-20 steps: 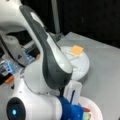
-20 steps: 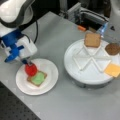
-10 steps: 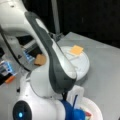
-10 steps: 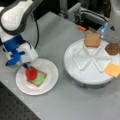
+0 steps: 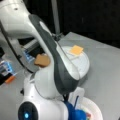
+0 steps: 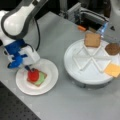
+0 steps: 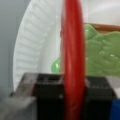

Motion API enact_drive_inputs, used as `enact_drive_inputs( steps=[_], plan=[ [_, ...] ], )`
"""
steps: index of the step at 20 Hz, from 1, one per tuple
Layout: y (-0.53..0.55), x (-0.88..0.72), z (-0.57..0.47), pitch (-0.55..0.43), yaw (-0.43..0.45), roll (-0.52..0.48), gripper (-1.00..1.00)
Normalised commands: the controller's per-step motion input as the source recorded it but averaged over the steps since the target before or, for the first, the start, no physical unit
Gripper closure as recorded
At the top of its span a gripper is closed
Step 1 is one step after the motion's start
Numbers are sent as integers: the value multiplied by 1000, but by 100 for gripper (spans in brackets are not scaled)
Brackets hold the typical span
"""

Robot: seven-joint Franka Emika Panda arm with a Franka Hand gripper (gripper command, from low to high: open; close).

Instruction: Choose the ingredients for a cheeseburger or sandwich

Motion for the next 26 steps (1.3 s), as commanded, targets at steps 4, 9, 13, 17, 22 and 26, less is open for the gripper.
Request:
enact_drive_inputs(
  steps=[4,9,13,17,22,26],
  plan=[
    [-23,127,15,57,222,-112,100],
    [-33,103,-8,46,223,-98,100],
    [-3,76,-19,35,208,-94,100],
    [2,53,-18,22,199,-91,100],
    [7,20,-24,15,193,-87,100],
    [-15,-4,-30,11,198,-86,100]
  ],
)
